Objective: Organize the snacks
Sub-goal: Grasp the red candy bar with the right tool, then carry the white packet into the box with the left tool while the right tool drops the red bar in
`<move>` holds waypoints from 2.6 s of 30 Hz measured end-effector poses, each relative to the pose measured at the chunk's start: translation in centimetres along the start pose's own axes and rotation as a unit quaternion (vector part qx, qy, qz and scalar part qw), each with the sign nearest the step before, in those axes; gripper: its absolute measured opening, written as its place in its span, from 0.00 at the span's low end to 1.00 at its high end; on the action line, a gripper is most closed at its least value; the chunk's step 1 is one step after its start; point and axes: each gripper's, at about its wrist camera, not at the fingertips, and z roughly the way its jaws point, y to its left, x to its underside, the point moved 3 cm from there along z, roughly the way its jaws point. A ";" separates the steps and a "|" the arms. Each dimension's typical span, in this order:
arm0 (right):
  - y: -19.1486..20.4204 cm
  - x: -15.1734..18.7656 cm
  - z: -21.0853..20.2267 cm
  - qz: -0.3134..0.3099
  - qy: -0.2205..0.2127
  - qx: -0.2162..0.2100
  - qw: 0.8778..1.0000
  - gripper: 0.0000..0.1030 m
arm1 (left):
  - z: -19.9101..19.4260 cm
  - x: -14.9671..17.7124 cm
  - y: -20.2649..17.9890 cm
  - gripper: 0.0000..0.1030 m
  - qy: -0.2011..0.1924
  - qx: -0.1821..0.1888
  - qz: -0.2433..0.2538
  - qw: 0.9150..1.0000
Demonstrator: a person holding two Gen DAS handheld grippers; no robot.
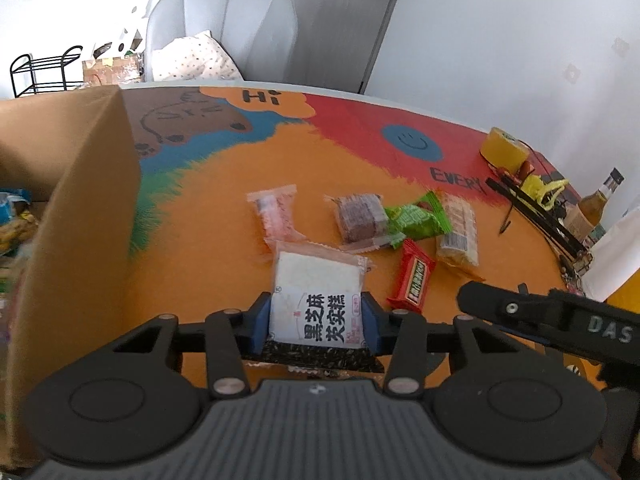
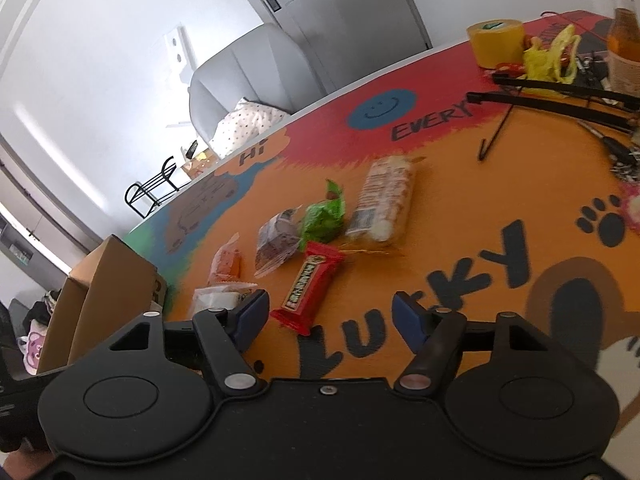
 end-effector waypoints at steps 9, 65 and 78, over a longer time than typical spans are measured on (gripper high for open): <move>1.5 -0.5 2.3 -0.011 0.006 0.008 1.000 0.55 | -0.4 -0.6 1.5 0.43 -0.009 -0.007 -0.011 1.000; 9.1 -0.6 -2.8 -0.070 -0.043 -0.043 0.996 0.17 | -9.0 -2.1 3.9 0.43 -0.087 -0.009 -0.026 0.996; 13.1 0.1 -1.7 -0.095 -0.035 -0.068 0.993 0.17 | -10.9 -2.4 7.9 0.43 -0.101 -0.031 -0.053 0.993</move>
